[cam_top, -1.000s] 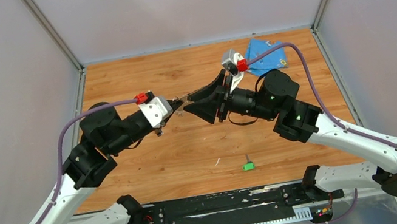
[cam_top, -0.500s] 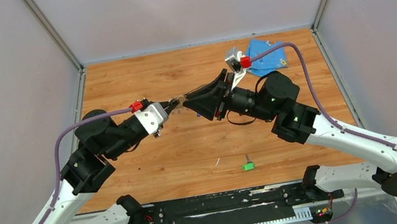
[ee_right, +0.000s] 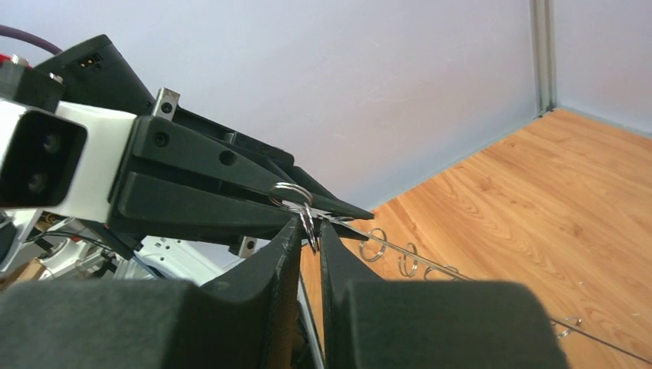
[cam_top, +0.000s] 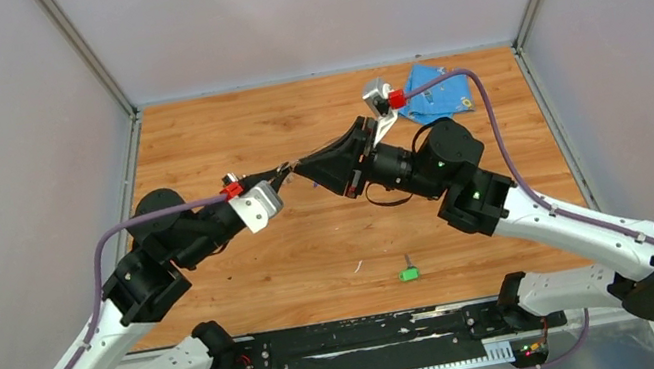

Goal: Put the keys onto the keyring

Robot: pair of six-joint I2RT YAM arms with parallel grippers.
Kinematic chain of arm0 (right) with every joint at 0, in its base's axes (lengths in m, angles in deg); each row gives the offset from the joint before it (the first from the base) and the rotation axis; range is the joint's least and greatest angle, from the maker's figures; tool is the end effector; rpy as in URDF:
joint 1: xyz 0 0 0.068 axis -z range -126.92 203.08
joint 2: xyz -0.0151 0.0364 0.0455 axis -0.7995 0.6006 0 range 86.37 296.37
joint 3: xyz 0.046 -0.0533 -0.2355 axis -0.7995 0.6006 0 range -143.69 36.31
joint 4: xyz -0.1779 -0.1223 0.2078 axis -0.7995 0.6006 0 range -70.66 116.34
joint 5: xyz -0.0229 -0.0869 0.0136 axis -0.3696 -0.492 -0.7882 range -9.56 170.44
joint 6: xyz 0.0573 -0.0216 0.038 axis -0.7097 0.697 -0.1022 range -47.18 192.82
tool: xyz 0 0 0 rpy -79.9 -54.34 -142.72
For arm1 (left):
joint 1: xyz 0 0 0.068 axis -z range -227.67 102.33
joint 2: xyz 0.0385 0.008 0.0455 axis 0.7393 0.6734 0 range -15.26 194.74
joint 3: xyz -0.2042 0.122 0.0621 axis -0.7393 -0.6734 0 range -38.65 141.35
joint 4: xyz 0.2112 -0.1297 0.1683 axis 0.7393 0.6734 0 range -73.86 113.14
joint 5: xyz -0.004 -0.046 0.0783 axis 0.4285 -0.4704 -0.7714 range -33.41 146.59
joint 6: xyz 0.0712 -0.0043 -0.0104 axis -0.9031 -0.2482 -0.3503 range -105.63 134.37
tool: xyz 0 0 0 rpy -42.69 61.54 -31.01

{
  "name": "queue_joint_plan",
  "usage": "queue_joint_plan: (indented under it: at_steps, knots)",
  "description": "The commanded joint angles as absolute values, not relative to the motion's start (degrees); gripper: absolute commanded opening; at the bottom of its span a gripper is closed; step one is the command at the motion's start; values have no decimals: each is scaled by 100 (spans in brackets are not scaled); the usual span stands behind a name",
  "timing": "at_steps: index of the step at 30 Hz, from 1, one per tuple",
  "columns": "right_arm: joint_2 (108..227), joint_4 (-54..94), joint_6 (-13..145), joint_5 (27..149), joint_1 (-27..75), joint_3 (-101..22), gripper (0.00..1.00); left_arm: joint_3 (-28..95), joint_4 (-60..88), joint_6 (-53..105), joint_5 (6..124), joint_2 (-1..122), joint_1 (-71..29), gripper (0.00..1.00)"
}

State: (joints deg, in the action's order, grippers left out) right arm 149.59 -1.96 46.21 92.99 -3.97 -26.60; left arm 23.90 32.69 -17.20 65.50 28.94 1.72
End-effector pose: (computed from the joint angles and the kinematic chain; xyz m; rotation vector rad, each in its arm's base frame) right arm 0.1647 0.2780 0.4300 -0.5513 1.2203 1.3914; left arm 0.1462 -0.1849 0.4288 1.0984 1.0956 -0.3660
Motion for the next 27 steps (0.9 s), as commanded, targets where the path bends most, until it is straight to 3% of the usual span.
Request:
queue_joint_plan:
  at_steps: [1, 4, 11, 24, 27]
  knots:
    - [14987, -756, 4402, 9226, -425, -2644, 17, 2184, 3303, -2189, 6626, 2859, 337, 0]
    - [15023, -739, 4354, 9247, -422, -2648, 16, 2090, 3258, -2335, 6528, 2804, 390, 0]
    - [15018, -441, 4369, 9149, -423, -2666, 1, 2020, 3187, -2498, 6487, 2697, 418, 0]
    - [14952, 17, 4516, 9561, -396, -2837, 0, 1984, 3236, -2532, 6494, 2598, 419, 0]
    - [14902, 131, 4554, 9552, -396, -2850, 0, 2011, 3242, -2223, 6396, 2607, 422, 10]
